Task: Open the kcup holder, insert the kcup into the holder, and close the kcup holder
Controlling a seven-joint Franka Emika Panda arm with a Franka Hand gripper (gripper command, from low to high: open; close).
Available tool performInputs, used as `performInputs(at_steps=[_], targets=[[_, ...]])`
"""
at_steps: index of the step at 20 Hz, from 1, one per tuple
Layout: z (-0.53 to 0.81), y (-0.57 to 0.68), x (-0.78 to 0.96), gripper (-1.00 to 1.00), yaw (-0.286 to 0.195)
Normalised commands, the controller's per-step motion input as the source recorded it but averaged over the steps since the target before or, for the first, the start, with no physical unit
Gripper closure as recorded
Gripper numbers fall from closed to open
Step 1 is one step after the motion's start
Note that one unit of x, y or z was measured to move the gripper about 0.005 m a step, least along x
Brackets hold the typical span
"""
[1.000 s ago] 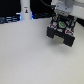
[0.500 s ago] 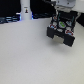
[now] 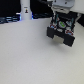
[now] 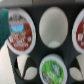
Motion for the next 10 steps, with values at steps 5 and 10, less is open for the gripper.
performInputs(at_steps=[5,10], targets=[[-0.03,-0.16,0.78,-1.0,0.01],[-0.2,-0.02,0.46,-1.0,0.1]])
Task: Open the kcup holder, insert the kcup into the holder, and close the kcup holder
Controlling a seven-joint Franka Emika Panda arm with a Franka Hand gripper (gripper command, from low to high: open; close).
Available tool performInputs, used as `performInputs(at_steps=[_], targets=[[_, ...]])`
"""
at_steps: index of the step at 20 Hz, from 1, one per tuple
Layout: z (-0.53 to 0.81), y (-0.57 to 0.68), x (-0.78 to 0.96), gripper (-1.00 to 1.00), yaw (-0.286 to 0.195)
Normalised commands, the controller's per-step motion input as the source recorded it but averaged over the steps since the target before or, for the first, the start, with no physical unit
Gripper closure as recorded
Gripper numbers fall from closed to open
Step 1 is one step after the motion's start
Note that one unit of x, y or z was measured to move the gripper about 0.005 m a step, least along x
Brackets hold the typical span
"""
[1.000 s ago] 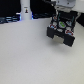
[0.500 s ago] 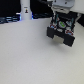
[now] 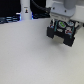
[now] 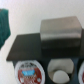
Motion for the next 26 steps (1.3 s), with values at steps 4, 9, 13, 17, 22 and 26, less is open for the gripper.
performInputs(at_steps=[4,9,13,17,22,26], targets=[[-0.25,0.05,0.04,-1.0,0.2],[-0.3,0.16,-0.18,-1.0,0.243],[-0.2,0.26,-0.4,-1.0,0.195],[-0.14,0.32,-0.5,-1.0,0.158],[-0.01,0.53,-0.56,-1.0,0.077],[0.0,0.61,-0.55,-1.0,0.059]])
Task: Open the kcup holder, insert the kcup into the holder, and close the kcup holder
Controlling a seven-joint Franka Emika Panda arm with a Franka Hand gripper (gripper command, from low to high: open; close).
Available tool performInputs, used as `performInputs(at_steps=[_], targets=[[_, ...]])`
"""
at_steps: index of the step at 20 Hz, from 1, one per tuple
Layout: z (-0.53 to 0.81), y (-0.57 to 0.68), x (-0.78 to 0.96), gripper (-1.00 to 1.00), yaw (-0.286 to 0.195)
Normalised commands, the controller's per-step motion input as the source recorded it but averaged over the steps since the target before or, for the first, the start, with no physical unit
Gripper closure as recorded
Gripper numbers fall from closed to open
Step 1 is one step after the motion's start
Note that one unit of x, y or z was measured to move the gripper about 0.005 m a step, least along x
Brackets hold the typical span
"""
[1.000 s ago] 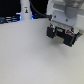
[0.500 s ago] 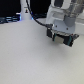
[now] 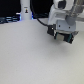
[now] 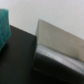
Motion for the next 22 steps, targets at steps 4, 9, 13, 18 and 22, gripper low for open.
performInputs(at_steps=[4,9,13,18,22], targets=[[0.01,0.67,-0.57,-1.0,0.038],[0.01,0.66,-0.71,-1.0,0.023],[0.0,0.58,-0.89,-1.0,0.014],[-0.09,0.56,-0.89,-1.0,0.012],[-0.14,0.59,-0.79,-1.0,0.001]])
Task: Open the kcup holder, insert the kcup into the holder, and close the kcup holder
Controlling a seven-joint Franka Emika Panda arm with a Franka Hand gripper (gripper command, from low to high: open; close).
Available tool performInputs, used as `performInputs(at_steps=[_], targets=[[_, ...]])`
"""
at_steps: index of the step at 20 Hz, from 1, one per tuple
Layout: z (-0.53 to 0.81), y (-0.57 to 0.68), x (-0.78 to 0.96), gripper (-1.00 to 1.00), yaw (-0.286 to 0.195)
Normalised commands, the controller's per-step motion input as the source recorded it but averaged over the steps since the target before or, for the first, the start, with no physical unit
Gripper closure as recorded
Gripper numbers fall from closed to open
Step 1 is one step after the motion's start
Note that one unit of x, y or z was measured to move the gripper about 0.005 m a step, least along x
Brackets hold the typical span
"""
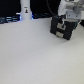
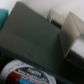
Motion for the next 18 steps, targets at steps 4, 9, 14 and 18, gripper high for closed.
performInputs(at_steps=[4,9,14,18], targets=[[-0.04,0.26,-0.38,-1.0,-0.01],[0.37,0.15,0.01,-1.0,-0.019],[0.27,0.08,0.04,-1.0,-0.012],[0.03,0.02,0.06,-1.0,-0.02]])
